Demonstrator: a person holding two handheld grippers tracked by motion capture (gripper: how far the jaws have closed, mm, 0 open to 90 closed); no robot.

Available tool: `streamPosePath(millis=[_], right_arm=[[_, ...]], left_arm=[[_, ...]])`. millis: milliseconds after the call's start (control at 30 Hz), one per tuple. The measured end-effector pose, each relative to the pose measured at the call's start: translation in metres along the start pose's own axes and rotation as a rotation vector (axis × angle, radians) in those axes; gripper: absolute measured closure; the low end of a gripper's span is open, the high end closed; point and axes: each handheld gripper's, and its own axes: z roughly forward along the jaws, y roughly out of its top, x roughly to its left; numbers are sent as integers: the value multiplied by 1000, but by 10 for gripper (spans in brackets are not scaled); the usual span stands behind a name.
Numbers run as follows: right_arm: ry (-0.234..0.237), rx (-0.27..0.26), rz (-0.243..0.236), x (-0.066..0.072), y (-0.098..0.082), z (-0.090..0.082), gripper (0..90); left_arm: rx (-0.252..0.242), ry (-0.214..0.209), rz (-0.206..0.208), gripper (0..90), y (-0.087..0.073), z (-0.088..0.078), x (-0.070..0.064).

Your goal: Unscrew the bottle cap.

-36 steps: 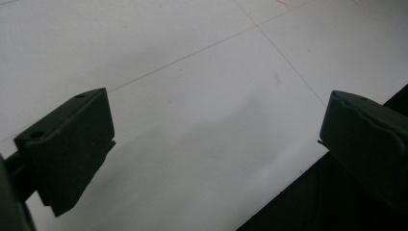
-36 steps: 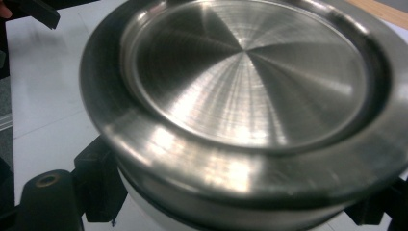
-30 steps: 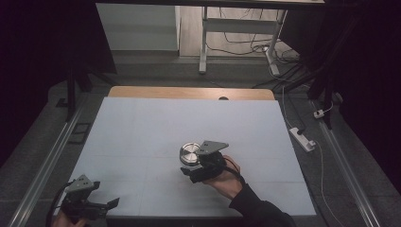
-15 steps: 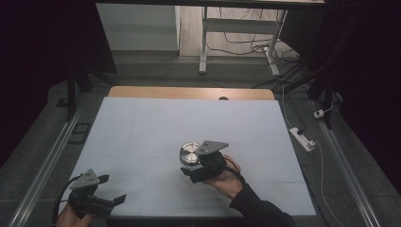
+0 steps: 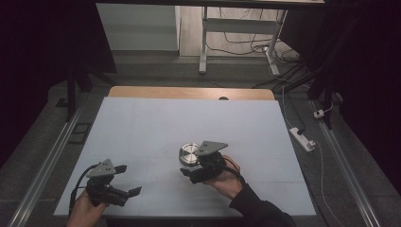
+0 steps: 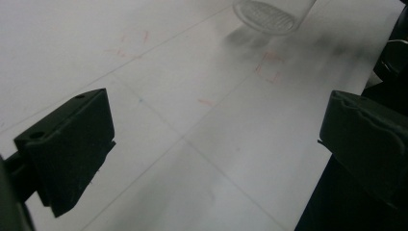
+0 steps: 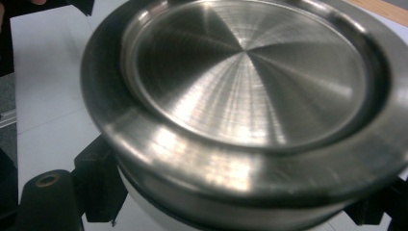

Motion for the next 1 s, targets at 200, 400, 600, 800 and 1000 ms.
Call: streamPosePath(millis=[200, 400, 600, 800, 1000], right_arm=[[9, 5, -2, 1, 0, 1, 152], [17, 9, -3, 1, 0, 2, 152], [21, 3, -9, 1, 1, 1, 152], [26, 7, -16, 1, 0, 1, 152], [35, 6, -25, 2, 1, 1, 152]], left_arm=[[13, -28, 24, 0, 21, 10, -3], [47, -36, 84, 0, 40, 27, -9], [35, -82, 133, 0, 59, 39, -7], [27, -140, 195, 0, 78, 47, -7], [42, -198, 239, 0, 96, 56, -7]])
